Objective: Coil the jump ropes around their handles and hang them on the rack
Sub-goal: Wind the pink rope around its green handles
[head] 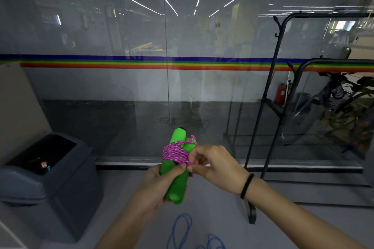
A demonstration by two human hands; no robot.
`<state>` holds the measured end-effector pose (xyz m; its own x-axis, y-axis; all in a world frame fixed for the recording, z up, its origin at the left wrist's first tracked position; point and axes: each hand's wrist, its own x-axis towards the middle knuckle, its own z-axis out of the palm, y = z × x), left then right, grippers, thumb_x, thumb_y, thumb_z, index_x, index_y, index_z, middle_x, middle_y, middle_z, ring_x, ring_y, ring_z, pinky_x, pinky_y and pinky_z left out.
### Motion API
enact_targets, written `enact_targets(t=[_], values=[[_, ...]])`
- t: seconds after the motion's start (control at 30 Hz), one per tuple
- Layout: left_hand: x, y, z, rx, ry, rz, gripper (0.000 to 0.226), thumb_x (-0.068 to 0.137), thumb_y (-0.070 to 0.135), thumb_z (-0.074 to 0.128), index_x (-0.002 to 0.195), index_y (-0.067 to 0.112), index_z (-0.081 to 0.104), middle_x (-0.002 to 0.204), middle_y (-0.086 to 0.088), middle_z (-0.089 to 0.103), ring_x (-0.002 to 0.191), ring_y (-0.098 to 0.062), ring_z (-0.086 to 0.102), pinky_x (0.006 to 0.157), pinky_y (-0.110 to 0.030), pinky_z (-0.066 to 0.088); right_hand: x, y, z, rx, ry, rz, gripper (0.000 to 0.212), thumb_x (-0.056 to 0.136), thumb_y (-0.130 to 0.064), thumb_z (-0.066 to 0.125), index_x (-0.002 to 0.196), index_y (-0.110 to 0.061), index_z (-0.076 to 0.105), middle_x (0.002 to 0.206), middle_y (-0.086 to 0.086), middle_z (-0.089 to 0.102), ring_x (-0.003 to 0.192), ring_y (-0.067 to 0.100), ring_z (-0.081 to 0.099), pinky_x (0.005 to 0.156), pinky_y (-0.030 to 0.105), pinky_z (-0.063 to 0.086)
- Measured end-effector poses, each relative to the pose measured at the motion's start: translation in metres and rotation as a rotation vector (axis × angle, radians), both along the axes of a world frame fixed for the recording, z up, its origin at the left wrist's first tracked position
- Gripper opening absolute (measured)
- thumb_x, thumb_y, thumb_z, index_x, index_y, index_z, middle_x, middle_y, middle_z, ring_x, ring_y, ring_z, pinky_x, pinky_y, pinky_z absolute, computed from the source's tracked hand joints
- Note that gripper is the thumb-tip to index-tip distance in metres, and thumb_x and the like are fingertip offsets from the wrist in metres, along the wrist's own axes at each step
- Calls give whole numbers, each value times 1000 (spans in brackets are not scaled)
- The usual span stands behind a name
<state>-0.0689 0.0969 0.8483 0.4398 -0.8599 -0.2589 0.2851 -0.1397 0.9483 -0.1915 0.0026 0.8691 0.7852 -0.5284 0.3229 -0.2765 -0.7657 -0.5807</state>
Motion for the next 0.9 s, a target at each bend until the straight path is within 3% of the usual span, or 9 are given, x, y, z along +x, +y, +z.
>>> enact_targets(t=[0.27,0.4,0.47,0.53,0.67,0.8,0.9], values=[[2,2,0,12,-70,-13,18,83,18,66,87,1,68,57,-5,66,44,-12,60,41,-19,44,0,-6,-4,56,-17,3,10,82,-18,65,77,-22,57,76,4,65,68,12,59,67,27,49],[2,1,1,33,-31,-27,21,84,17,65,90,-2,67,62,-8,66,43,-12,60,41,-19,46,2,-6,-3,63,-10,-32,13,82,-15,64,75,-21,55,71,4,63,59,5,52,58,16,41],[0,0,1,20,-9,-23,20,85,16,64,89,-4,66,67,-12,65,42,-12,59,41,-18,45,5,-3,-4,18,-6,-56,13,81,-14,62,74,-18,52,72,8,64,60,9,53,60,23,45],[-3,-1,1,-4,-2,-11,17,85,15,63,86,-2,66,63,-10,65,42,-12,59,40,-18,45,8,2,-3,-54,4,-95,14,82,-17,60,77,-14,47,75,9,58,66,20,53,63,35,43],[-7,-2,3,-64,-37,26,12,87,13,60,80,4,63,52,-2,65,42,-10,59,40,-19,45,17,9,2,-185,-2,-167,22,86,-22,55,85,-12,35,84,10,50,74,31,50,60,27,24],[-10,-1,9,-120,-146,35,14,88,12,59,84,-1,63,56,-5,62,42,-9,59,40,-18,44,22,8,5,-239,-4,-243,24,89,-14,47,107,2,41,97,21,58,84,40,56,63,30,25],[-12,0,10,-140,-204,47,15,87,9,59,87,-6,62,57,-6,60,43,-8,58,40,-18,44,24,7,7,-228,-16,-275,21,90,-11,45,106,1,42,98,22,58,84,41,57,62,34,30]])
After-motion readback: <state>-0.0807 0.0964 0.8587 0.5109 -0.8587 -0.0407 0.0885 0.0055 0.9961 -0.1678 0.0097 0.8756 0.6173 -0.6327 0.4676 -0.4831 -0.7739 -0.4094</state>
